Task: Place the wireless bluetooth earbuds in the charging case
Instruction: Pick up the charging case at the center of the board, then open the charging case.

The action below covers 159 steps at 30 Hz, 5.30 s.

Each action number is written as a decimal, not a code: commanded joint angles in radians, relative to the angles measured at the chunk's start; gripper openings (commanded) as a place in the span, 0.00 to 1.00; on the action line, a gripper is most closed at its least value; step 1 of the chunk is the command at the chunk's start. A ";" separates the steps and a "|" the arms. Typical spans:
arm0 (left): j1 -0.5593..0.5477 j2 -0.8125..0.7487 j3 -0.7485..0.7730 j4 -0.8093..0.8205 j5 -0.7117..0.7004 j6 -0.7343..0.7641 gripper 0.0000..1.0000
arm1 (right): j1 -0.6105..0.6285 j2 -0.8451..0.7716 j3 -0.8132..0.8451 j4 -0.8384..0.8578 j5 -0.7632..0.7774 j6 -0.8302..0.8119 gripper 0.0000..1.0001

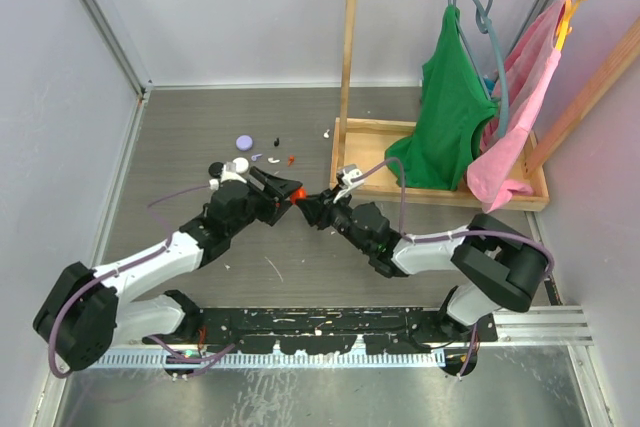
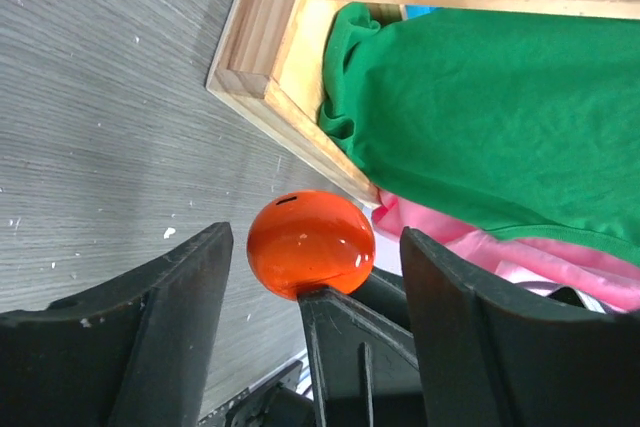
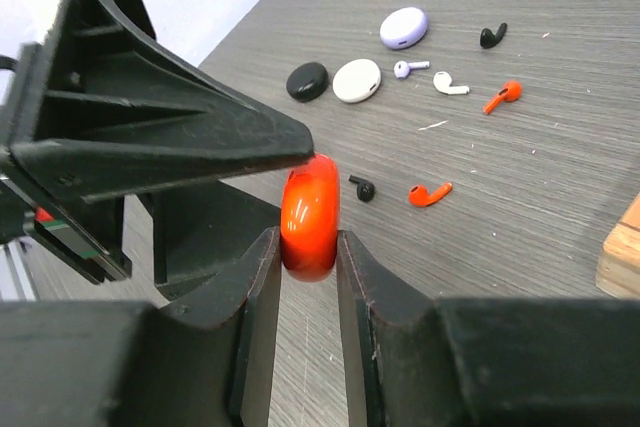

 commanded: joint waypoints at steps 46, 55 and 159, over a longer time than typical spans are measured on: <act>0.017 -0.206 0.015 0.202 1.003 1.458 0.54 | -0.140 -0.293 0.785 -1.733 -0.787 -0.642 0.19; 0.008 -0.150 0.049 0.212 1.061 1.432 0.48 | -0.116 -0.246 0.820 -1.763 -0.816 -0.682 0.19; -0.013 -0.263 -0.080 0.376 0.833 1.313 0.20 | -0.113 -0.541 0.378 -1.016 -0.871 -0.536 0.10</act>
